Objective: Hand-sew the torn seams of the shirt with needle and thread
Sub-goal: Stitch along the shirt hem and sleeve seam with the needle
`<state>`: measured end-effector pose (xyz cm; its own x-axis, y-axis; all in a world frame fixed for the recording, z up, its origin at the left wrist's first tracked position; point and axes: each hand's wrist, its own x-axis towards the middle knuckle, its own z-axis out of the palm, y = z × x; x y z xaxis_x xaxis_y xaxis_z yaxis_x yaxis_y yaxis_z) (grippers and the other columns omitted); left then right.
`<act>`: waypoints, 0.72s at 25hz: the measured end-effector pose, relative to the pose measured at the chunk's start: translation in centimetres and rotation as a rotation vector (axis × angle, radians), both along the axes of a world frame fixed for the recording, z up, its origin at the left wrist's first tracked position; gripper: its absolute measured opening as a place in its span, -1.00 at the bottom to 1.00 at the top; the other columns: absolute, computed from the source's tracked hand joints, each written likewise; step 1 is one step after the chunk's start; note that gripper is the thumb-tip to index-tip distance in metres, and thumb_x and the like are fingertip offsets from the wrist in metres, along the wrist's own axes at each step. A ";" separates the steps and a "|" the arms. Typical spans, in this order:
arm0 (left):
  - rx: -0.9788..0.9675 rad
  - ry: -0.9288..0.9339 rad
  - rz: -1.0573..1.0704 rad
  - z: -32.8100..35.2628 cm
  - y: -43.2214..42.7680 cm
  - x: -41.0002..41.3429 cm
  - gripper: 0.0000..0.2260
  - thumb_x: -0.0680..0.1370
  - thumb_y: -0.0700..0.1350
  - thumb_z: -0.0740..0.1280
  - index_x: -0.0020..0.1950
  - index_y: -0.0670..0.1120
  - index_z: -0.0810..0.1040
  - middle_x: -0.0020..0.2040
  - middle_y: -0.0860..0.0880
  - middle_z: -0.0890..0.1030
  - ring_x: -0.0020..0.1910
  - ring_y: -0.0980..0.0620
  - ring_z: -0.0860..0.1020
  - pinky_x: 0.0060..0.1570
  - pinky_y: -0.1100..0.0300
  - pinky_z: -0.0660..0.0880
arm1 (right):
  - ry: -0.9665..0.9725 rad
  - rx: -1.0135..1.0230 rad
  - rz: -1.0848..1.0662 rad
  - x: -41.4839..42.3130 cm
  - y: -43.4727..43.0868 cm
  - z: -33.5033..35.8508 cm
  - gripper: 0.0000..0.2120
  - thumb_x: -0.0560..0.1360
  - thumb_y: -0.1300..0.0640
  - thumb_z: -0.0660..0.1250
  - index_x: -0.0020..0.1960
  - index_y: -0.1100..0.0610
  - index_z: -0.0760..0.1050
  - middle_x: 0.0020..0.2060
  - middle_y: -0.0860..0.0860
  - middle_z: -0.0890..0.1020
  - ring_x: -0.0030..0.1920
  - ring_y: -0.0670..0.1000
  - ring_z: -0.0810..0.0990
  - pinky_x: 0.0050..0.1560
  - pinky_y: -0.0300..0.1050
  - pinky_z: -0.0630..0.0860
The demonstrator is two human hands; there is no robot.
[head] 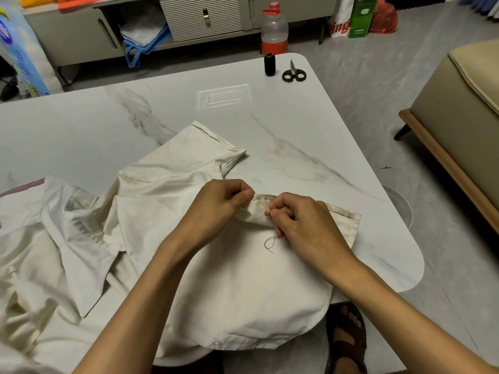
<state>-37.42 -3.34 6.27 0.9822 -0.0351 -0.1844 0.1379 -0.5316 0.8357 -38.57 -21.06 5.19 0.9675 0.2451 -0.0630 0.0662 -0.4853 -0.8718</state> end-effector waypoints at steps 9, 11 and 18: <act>0.221 -0.308 0.005 0.0 -0.7 -0.5 -0.88 0.55 -0.08 0.43 -0.16 -0.06 0.63 -0.24 0.12 0.64 -0.13 0.21 0.54 0.41 0.22 0.16 | -0.042 -0.090 -0.079 0.0 0.8 -0.5 -0.86 0.55 0.19 0.25 -0.13 0.10 0.57 -0.41 -0.03 0.61 -0.35 -0.10 0.46 -0.14 -0.13 0.45; 0.317 -0.472 -0.016 -0.6 -0.9 -0.5 -0.86 0.53 -0.04 0.41 -0.18 -0.06 0.62 -0.24 0.13 0.64 -0.16 0.18 0.54 0.40 0.23 0.17 | -0.048 -0.097 -0.118 0.0 1.1 -0.6 -0.85 0.55 0.18 0.25 -0.13 0.11 0.57 -0.35 -0.01 0.64 -0.27 -0.03 0.51 -0.08 -0.11 0.46; 0.572 -0.831 -0.091 -1.5 -1.2 -0.5 -0.91 0.50 -0.14 0.43 -0.20 -0.08 0.62 -0.31 0.07 0.58 -0.28 0.03 0.50 0.26 0.09 0.30 | -0.021 -0.043 -0.213 -0.1 1.8 -0.2 -0.82 0.55 0.19 0.27 -0.21 0.09 0.55 -0.42 -0.02 0.64 -0.45 -0.14 0.53 -0.32 -0.32 0.42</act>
<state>-37.94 -4.50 4.80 0.8052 -0.2369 0.5436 -0.4326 -0.8617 0.2653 -38.65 -19.30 5.04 0.9983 0.0323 -0.0483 -0.0240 -0.5273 -0.8493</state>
